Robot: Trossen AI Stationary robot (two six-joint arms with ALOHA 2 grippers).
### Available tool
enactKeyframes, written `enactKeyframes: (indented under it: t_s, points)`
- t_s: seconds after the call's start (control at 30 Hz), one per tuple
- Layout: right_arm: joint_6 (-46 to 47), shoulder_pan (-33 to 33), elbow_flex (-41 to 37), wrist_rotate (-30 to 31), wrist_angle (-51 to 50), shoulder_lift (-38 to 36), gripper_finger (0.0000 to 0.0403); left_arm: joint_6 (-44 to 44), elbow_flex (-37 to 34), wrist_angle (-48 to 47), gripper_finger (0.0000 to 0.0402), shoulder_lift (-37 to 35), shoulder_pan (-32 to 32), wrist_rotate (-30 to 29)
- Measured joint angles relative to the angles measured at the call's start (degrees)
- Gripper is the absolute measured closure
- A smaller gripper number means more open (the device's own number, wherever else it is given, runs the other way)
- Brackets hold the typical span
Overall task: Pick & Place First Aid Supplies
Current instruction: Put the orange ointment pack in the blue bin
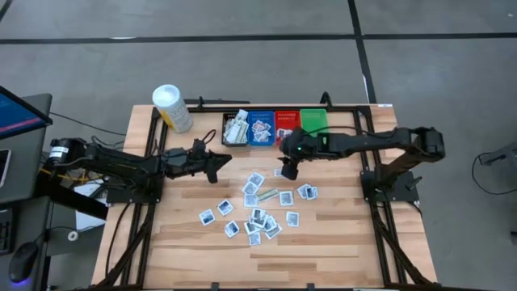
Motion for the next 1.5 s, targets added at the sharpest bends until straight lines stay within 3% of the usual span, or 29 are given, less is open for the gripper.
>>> enactKeyframes:
  t_s: [0.33, 0.47, 0.6, 0.87, 1.3, 1.5]
  points:
    - [0.1, 1.0, -1.4, -2.1, 1.8, 5.4, 0.0257, 1.1, 0.0, -6.6, 0.0358, 0.0, 5.4, 21.3]
    - [1.8, 1.0, -1.4, -8.6, 2.3, 10.0, 0.0272, 4.9, 0.0, -6.8, 0.0358, -0.8, 13.2, 35.1]
    - [4.6, 1.2, -1.5, -10.1, 2.1, 14.8, 0.0286, 9.2, 0.0, -7.4, 0.0358, -1.1, 20.3, 44.8]
    - [6.7, 1.2, 0.2, -9.1, 2.5, 17.3, 0.0290, 12.1, 0.0, -7.3, 0.0358, -1.1, 24.9, 45.6]
    - [-9.1, 1.3, 2.4, -5.8, 3.6, 17.3, 0.0289, 12.7, 0.0, -7.2, 0.0358, -1.1, 26.6, 47.2]
    - [-12.1, 1.4, 2.7, -6.0, 4.2, 21.2, 0.0289, 13.5, 0.0, -7.2, 0.0358, -1.1, 27.8, 47.4]
